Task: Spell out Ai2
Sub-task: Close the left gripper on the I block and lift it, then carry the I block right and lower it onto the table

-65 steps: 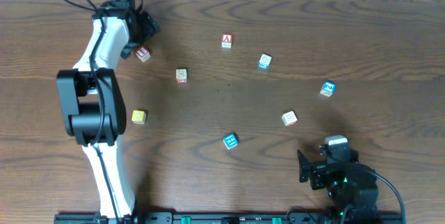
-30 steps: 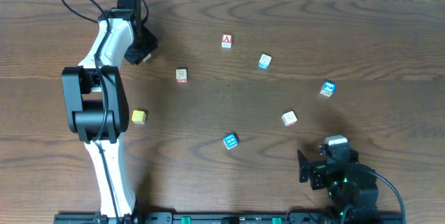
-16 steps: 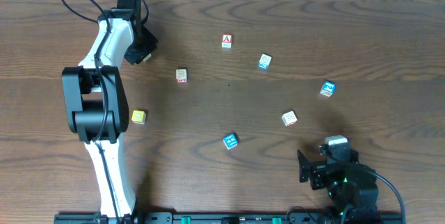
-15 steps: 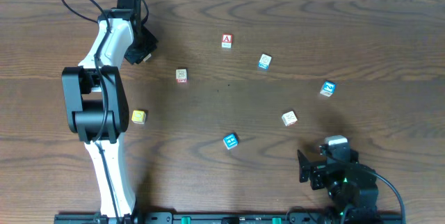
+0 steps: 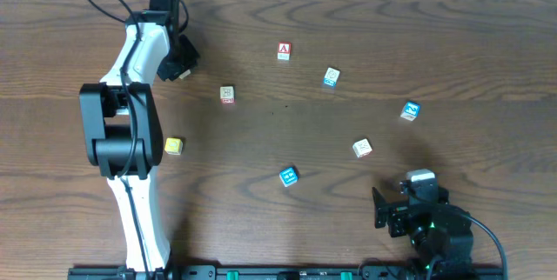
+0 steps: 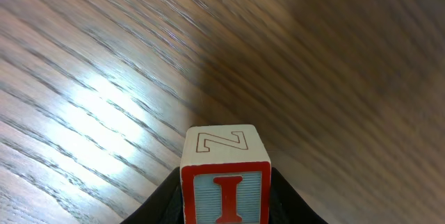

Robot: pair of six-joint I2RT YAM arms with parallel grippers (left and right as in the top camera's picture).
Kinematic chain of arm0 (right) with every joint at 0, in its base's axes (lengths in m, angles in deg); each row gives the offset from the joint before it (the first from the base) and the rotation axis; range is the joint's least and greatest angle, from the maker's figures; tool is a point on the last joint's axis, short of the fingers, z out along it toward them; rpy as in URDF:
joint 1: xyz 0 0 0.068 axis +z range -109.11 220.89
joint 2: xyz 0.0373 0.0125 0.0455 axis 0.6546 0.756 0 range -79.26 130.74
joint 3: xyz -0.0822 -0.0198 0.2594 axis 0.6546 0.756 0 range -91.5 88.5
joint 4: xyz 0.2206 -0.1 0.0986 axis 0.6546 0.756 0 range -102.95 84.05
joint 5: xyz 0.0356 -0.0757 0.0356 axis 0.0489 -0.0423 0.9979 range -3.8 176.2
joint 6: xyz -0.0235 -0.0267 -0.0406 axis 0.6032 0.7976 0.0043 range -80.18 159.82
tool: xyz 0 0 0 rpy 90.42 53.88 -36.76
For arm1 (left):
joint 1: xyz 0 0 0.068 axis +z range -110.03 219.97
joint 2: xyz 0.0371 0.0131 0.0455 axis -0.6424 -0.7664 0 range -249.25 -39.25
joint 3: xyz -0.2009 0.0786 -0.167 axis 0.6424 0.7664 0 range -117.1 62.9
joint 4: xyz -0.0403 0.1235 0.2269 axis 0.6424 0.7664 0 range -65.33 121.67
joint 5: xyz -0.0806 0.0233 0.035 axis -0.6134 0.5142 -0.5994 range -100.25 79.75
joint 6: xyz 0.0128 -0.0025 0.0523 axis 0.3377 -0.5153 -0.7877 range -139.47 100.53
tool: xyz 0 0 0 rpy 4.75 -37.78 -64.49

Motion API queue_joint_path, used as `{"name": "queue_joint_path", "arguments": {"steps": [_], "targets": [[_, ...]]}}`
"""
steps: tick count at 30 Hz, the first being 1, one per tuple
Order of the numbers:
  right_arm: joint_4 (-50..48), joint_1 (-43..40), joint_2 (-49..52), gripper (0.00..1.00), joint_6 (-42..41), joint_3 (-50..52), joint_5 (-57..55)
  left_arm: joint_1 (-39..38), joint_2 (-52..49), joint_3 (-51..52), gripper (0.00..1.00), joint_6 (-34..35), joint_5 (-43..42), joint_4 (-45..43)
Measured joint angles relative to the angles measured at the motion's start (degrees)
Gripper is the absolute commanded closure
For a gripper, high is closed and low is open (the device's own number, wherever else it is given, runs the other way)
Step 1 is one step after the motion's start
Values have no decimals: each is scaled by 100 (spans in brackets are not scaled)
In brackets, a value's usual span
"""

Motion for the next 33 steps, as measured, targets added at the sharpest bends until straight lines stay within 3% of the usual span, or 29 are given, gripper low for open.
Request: {"name": "queue_joint_path", "arguments": {"steps": [5,13,20,33], "targets": [[0,0,0,1,0,0,-2,-437,199,0,94,-413,83,83],[0,0,0,1,0,0,0,-1825,966,0,94,-927,494,55],[0,0,0,1,0,0,0,-2741,953,0,94,-1486,595,57],[0,0,0,1,0,0,0,-3016,529,0,94,-2048,-179,66]]}}
